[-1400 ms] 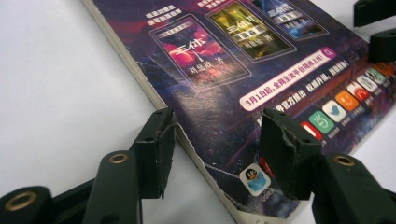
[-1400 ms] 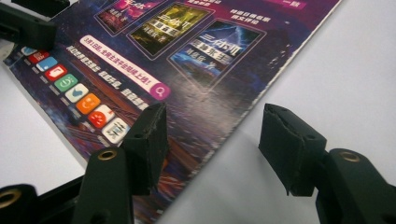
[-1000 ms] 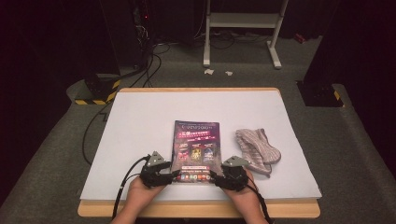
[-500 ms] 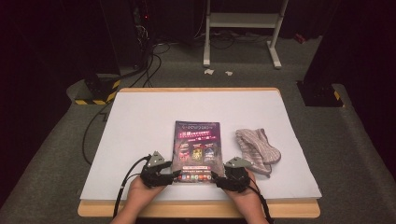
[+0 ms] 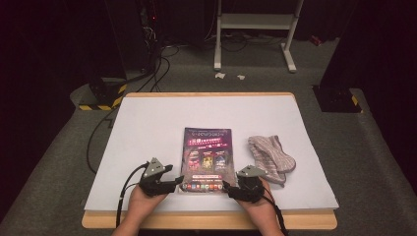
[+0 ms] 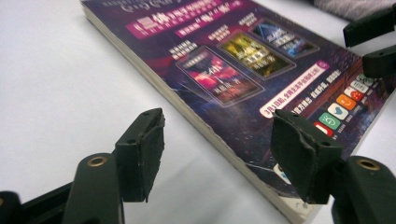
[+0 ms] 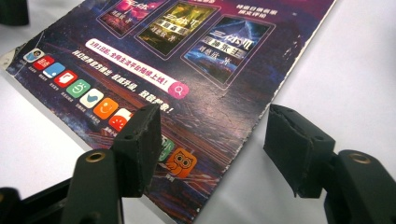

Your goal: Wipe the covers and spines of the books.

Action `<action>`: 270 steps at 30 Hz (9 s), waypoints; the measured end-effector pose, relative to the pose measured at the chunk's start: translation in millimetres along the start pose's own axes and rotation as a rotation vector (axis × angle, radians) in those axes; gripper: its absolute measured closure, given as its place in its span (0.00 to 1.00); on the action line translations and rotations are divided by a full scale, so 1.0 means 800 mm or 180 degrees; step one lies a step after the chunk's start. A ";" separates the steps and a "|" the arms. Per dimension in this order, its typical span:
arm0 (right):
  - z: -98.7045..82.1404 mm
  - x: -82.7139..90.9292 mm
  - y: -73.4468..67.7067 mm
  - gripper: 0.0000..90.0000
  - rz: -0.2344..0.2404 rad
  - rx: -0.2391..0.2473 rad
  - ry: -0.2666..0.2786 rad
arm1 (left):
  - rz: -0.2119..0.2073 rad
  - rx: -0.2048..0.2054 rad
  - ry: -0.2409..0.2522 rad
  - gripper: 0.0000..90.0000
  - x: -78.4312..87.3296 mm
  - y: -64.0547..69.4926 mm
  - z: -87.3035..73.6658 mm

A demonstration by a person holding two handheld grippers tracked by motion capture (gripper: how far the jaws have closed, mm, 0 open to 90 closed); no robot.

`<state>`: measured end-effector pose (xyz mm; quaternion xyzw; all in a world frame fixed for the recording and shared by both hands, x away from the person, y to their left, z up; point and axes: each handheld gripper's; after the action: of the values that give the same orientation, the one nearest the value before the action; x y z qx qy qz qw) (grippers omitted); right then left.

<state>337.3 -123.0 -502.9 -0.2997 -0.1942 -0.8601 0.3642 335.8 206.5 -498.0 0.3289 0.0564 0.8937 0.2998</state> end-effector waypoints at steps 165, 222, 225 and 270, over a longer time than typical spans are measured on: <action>0.108 -0.088 -0.024 0.76 0.0244 0.0422 -0.0283 | 0.0459 0.0284 0.0467 0.28 0.084 -0.112 0.007; 0.080 -0.059 0.015 0.76 -0.0044 0.0302 -0.0398 | 0.0372 0.0265 0.0433 0.28 0.082 -0.107 0.006; 0.062 -0.042 0.041 0.76 -0.0178 0.0147 -0.0435 | 0.0372 0.0286 0.0455 0.28 0.082 -0.108 0.006; 0.085 -0.079 0.097 0.75 -0.0414 -0.0042 -0.0501 | 0.0356 0.0229 0.0375 0.28 0.074 -0.102 0.005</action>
<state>455.1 -104.3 -484.7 -0.3556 -0.2356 -0.8569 0.2893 343.3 306.3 -486.2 0.2890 0.0876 0.9243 0.2336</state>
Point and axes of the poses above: each handheld gripper's, and its own axes: x roughly backward along the jaws, z roughly out of its top, y roughly to its right, and after that the axes turned 15 degrees about x, right-handed
